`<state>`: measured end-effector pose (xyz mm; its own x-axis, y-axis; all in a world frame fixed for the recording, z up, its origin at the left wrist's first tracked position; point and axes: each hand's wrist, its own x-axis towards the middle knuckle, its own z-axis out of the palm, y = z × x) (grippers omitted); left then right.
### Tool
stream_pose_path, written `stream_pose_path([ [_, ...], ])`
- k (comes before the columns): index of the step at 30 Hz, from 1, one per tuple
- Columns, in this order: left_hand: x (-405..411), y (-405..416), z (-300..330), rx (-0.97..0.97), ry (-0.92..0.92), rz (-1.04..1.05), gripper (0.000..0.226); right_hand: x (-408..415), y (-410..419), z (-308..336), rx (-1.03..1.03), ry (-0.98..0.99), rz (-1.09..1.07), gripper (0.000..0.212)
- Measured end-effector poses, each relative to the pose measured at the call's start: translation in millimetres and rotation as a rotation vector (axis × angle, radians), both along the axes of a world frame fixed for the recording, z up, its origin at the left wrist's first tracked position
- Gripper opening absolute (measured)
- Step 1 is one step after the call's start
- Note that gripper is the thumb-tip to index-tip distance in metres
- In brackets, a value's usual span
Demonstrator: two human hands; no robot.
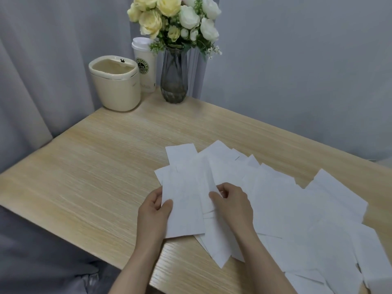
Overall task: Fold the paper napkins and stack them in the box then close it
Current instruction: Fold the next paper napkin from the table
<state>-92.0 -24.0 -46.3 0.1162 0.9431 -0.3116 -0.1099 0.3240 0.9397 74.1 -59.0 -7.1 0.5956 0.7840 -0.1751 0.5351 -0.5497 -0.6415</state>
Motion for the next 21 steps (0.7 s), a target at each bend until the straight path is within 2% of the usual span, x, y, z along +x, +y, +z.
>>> stream_pose_path([
  [3, -1, 0, 0, -0.009, -0.023, -0.005, 0.034, 4, -7, 3, 0.045, 0.04, -0.04, 0.019],
  [10, -2, 1, -2, -0.011, -0.03, -0.015, 0.034, 21, -32, 1, 0.206, 0.275, -0.174, 0.012],
  [16, -2, 2, -3, -0.021, -0.037, -0.021, 0.035, 27, -47, -1, 0.254, 0.505, -0.324, 0.01],
  [21, -2, 3, -1, -0.045, -0.049, -0.042, 0.028, 19, -48, 8, 0.285, 0.576, -0.298, 0.013],
])
